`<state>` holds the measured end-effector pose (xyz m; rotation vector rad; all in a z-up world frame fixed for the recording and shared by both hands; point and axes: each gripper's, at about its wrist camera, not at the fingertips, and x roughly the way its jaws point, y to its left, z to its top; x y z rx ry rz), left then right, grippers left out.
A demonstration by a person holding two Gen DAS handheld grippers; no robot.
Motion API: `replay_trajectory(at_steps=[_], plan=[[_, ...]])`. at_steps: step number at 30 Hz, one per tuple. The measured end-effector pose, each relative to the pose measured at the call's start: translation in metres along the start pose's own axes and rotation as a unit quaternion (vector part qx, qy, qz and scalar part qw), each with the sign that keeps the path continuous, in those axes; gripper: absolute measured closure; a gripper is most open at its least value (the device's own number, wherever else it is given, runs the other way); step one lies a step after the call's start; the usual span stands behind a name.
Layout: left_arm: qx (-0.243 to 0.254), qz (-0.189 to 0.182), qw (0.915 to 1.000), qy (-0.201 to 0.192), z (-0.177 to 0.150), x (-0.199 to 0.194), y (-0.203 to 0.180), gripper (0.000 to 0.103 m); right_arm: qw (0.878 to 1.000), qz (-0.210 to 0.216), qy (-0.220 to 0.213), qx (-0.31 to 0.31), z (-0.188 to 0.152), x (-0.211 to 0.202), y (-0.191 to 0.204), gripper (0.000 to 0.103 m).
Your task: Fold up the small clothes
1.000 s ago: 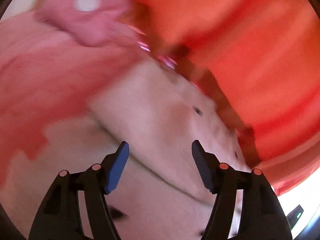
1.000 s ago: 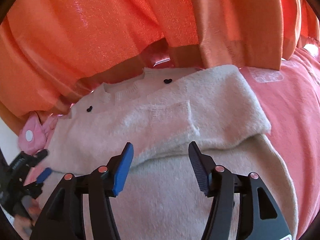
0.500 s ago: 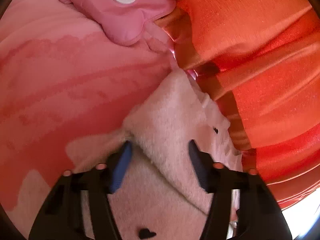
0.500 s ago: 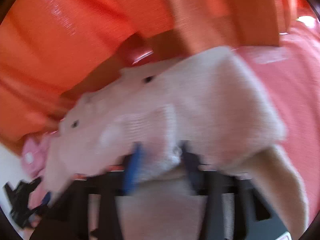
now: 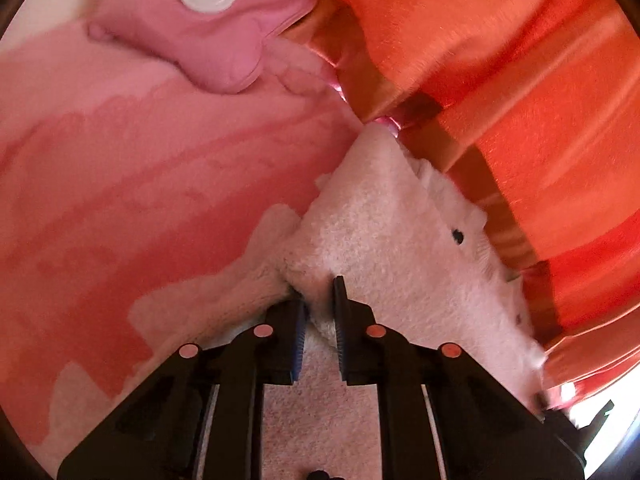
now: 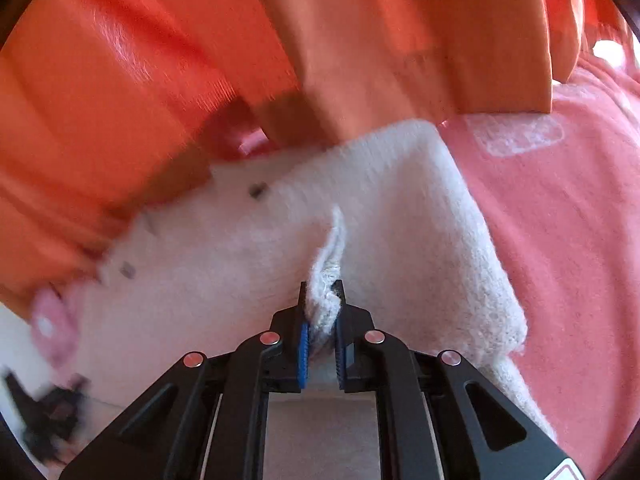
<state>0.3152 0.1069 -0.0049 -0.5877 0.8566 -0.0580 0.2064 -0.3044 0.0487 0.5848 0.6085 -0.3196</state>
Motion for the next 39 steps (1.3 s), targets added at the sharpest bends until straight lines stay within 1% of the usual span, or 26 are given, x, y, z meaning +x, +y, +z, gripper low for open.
replay_trajectory(at_steps=[1, 3, 6, 8, 11, 13, 14, 15, 16, 17, 19, 20, 22, 23, 25, 26, 27, 28, 29, 30, 32, 34, 35, 36, 38, 39], plan=[[0.000, 0.003, 1.0000, 0.000, 0.000, 0.001, 0.000, 0.091, 0.999, 0.004, -0.024, -0.024, 0.004, -0.013, 0.009, 0.094], [0.009, 0.011, 0.9999, 0.001, 0.000, 0.002, -0.003, 0.091, 0.999, -0.007, -0.023, -0.031, 0.002, -0.010, 0.009, 0.094], [0.018, 0.016, 0.9997, 0.002, -0.001, 0.001, -0.003, 0.091, 0.998, -0.040, 0.041, 0.006, -0.016, 0.029, -0.017, 0.094], [0.020, 0.017, 0.9997, 0.001, -0.001, 0.000, -0.002, 0.091, 0.999, -0.029, 0.033, 0.018, -0.015, 0.026, -0.018, 0.094], [0.019, 0.017, 0.9997, 0.001, 0.000, 0.001, -0.002, 0.091, 1.000, -0.026, -0.004, -0.012, -0.002, 0.002, -0.001, 0.093], [0.025, 0.021, 0.9995, 0.000, 0.000, 0.000, -0.002, 0.091, 0.998, -0.067, -0.007, -0.016, -0.001, 0.001, -0.001, 0.091], [0.028, 0.026, 0.9993, -0.002, -0.001, 0.000, -0.003, 0.091, 0.993, -0.118, -0.010, -0.010, -0.001, -0.001, -0.004, 0.091], [0.031, 0.030, 0.9991, -0.004, -0.001, -0.001, -0.003, 0.091, 0.990, -0.138, -0.020, -0.005, -0.001, -0.010, -0.003, 0.090], [0.032, 0.032, 0.9990, -0.004, -0.002, -0.001, -0.004, 0.091, 0.990, -0.137, -0.035, -0.001, -0.001, -0.019, -0.001, 0.090], [0.033, 0.034, 0.9989, -0.004, -0.002, -0.001, -0.004, 0.091, 0.992, -0.112, -0.050, -0.003, -0.001, -0.033, 0.006, 0.090], [0.037, 0.040, 0.9985, -0.005, -0.002, 0.000, -0.006, 0.090, 0.998, -0.042, -0.045, -0.034, -0.003, -0.041, 0.032, 0.090], [0.040, 0.044, 0.9982, -0.005, -0.002, 0.000, -0.007, 0.090, 0.997, 0.009, -0.016, -0.070, -0.008, -0.036, 0.057, 0.093], [0.045, 0.048, 0.9978, -0.005, -0.003, -0.001, -0.008, 0.090, 0.991, 0.061, 0.027, -0.112, -0.023, -0.021, 0.085, 0.093], [0.046, 0.048, 0.9978, -0.004, -0.003, -0.001, -0.008, 0.090, 0.988, 0.067, 0.054, -0.128, -0.036, -0.005, 0.094, 0.094], [0.046, 0.044, 0.9980, -0.001, -0.002, -0.001, -0.006, 0.089, 0.983, 0.032, 0.104, -0.145, -0.053, 0.025, 0.091, 0.096], [0.042, 0.041, 0.9983, 0.001, -0.002, -0.001, -0.004, 0.089, 0.984, 0.019, 0.113, -0.139, -0.059, 0.038, 0.080, 0.102], [0.039, 0.039, 0.9985, 0.002, -0.001, -0.001, -0.003, 0.089, 0.986, 0.035, 0.105, -0.122, -0.058, 0.036, 0.072, 0.102], [0.036, 0.037, 0.9987, 0.003, -0.001, -0.001, -0.002, 0.089, 0.987, 0.031, 0.109, -0.113, -0.056, 0.032, 0.071, 0.103], [0.034, 0.035, 0.9988, 0.005, 0.000, -0.001, -0.001, 0.089, 0.988, 0.009, 0.102, -0.112, -0.049, 0.023, 0.076, 0.103], [0.031, 0.034, 0.9989, 0.006, 0.000, -0.001, 0.000, 0.089, 0.989, 0.011, 0.081, -0.125, -0.043, 0.013, 0.086, 0.091], [0.024, 0.031, 0.9992, 0.006, 0.000, -0.001, 0.001, 0.089, 0.984, 0.053, 0.051, -0.164, -0.037, -0.002, 0.129, 0.089], [0.026, 0.031, 0.9992, 0.007, 0.000, -0.001, 0.000, 0.089, 0.972, 0.114, 0.069, -0.193, -0.036, 0.011, 0.177, 0.087], [0.028, 0.032, 0.9991, 0.007, 0.000, -0.002, 0.000, 0.089, 0.967, 0.135, 0.077, -0.201, -0.035, 0.020, 0.195, 0.080], [0.029, 0.032, 0.9990, 0.007, -0.001, -0.002, 0.000, 0.089, 0.963, 0.148, 0.081, -0.212, -0.036, 0.033, 0.214, 0.075], [0.023, 0.027, 0.9993, 0.011, 0.000, -0.003, 0.002, 0.089, 0.955, 0.142, 0.089, -0.245, -0.043, 0.069, 0.256, 0.058], [0.018, 0.023, 0.9995, 0.014, 0.001, -0.002, 0.004, 0.089, 0.950, 0.141, 0.097, -0.261, -0.047, 0.082, 0.272, 0.056]])
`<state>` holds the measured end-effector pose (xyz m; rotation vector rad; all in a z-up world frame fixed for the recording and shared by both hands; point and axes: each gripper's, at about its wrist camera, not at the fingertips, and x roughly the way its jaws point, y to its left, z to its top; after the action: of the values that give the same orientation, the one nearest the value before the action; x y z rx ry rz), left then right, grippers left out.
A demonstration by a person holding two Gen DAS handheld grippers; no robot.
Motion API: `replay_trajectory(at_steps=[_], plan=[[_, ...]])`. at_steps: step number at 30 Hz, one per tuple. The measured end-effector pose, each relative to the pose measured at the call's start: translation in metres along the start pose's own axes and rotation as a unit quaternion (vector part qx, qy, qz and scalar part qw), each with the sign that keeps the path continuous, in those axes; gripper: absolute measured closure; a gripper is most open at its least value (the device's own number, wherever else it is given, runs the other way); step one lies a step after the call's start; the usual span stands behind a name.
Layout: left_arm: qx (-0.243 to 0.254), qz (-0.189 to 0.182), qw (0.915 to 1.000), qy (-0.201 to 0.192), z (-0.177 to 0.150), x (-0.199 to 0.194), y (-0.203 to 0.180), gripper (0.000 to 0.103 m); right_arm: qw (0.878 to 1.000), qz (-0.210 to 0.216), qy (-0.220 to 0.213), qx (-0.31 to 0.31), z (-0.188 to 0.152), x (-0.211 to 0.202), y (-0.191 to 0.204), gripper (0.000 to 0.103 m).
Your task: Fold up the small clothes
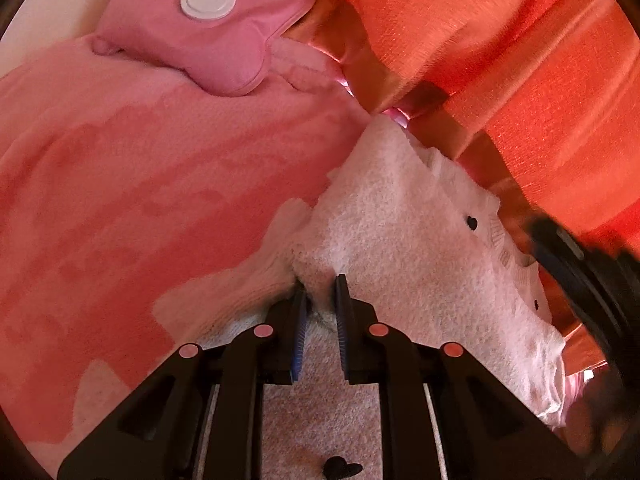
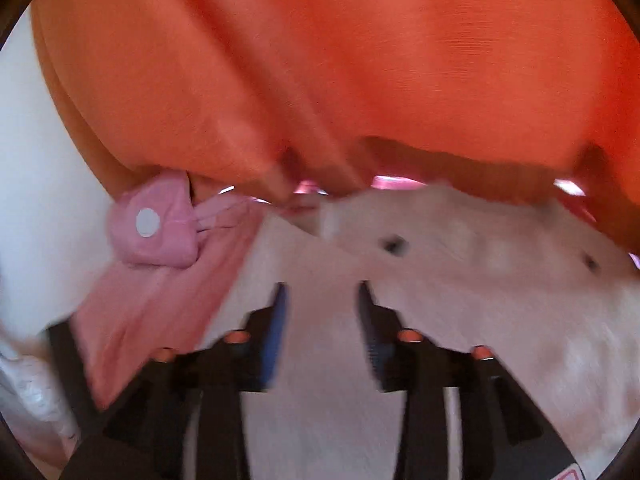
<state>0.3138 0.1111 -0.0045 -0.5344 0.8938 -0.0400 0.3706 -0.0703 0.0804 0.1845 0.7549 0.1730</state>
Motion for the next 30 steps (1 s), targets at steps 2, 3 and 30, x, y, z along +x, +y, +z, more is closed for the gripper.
replay_trajectory(at_steps=[2, 3, 30], plan=[[-0.007, -0.008, 0.9999, 0.005, 0.002, 0.001, 0.003, 0.089, 0.999, -0.009, 0.029, -0.030, 0.014, 0.041, 0.018, 0.055], [-0.012, -0.012, 0.9998, 0.008, 0.002, 0.001, 0.005, 0.089, 0.998, -0.016, 0.035, -0.039, 0.019, 0.056, 0.025, 0.054], [-0.030, -0.016, 0.9992, 0.021, 0.012, -0.006, 0.009, 0.092, 0.998, -0.045, -0.050, 0.019, -0.023, -0.054, -0.023, 0.086]])
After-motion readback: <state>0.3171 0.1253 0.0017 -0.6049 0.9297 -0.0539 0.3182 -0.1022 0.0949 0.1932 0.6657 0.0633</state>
